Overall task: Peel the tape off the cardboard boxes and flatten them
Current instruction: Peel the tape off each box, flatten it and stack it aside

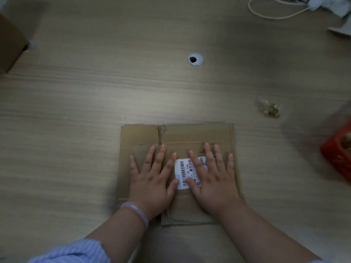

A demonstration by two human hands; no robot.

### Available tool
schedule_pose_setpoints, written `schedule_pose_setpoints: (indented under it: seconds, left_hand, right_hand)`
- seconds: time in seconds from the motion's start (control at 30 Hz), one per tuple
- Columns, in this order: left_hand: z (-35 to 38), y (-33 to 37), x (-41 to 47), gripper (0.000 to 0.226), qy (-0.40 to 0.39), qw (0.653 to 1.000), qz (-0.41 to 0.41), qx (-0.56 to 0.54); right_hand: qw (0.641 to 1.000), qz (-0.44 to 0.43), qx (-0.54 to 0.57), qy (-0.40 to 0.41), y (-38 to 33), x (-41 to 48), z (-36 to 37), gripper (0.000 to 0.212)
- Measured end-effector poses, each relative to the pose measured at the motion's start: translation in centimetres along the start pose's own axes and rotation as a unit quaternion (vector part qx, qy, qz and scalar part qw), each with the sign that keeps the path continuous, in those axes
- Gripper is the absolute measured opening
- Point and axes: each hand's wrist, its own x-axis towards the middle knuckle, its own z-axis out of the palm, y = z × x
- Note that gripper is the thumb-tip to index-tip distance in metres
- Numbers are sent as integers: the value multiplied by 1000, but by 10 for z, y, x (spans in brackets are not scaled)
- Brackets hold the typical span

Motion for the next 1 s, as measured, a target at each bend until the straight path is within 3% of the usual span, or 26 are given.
schedule_pose_setpoints:
  seconds: [0.17,0.37,0.6,0.67,0.77,0.83,1.0]
  left_hand:
    - [2,-27,-12,67,12,999,35,-26]
    - [3,-40,-28,78,7,999,-31,-22]
    - [-1,-51,-27,68,40,994,-30,-101]
    - [-4,-52,-30,71,66,989,-82,-104]
    - [-14,-51,-45,80,79,969,-211,-104]
    - [-18,-51,-55,85,39,948,-288,-129]
    - [-15,-56,-59,83,-18,898,-376,-228]
  right_hand:
    - [1000,1,17,-10,19,-5,-1,69]
    - [996,78,-39,-22,39,-21,-1,83]
    - [999,45,10,-23,49,-19,-4,76]
    - [998,48,33,-11,53,-24,-10,81]
    - [986,149,73,-11,57,-36,-26,87]
    - [973,214,86,-7,58,-41,-33,82]
    - [938,302,168,-23,55,-47,-35,61]
